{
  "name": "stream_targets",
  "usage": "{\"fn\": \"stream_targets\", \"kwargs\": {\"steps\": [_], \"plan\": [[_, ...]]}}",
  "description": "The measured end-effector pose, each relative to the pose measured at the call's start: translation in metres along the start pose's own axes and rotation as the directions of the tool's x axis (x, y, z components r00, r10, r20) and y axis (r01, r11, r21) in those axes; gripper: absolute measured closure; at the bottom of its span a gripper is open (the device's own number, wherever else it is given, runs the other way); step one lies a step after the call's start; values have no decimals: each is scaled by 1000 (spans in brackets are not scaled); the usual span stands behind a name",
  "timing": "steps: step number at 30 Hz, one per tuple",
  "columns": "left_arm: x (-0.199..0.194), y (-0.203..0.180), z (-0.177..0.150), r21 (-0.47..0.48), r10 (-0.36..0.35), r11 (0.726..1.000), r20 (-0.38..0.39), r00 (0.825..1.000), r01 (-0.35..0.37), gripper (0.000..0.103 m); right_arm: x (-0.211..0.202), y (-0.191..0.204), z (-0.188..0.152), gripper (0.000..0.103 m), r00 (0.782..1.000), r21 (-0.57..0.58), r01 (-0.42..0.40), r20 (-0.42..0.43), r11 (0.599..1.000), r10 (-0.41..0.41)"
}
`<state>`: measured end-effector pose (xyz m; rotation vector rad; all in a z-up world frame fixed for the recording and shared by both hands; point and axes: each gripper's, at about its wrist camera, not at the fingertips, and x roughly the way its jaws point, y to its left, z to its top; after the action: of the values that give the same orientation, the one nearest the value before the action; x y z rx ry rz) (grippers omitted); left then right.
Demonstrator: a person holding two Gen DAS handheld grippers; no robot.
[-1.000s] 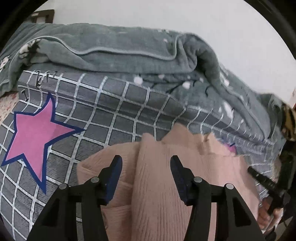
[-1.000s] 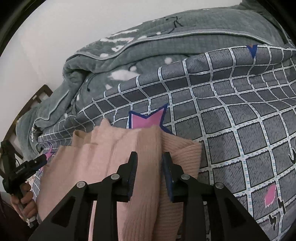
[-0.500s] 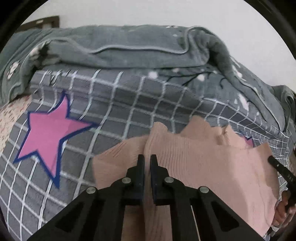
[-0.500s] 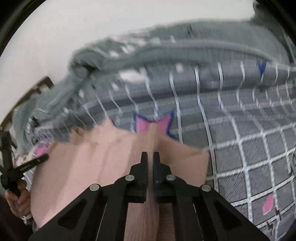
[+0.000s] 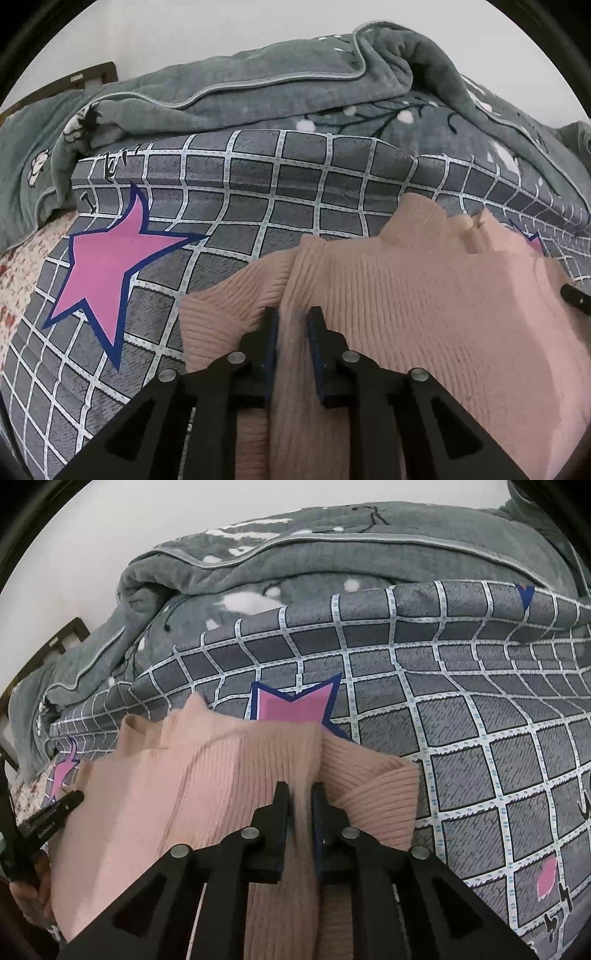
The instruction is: Fold small clothes
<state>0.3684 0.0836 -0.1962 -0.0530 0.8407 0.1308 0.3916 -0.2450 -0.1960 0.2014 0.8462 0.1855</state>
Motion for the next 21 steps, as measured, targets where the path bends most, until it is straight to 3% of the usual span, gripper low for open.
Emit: {"fn": "stream_targets", "kwargs": {"steps": [4,11,21], "plan": [[1,-3,0,9,-4,1000,-1,1000,4,81,-1,5,0,88,1000,-33,29,10,999,-29],[0,-7,1,41,9,999,4,1000,-9,78,-2,15,-2,70,999,-86,46,27,995,-44],[-4,-7,-1,47,0,999,10,1000,0,74,-8,20,-4,66,996,-112,72,63,991,-65]]}}
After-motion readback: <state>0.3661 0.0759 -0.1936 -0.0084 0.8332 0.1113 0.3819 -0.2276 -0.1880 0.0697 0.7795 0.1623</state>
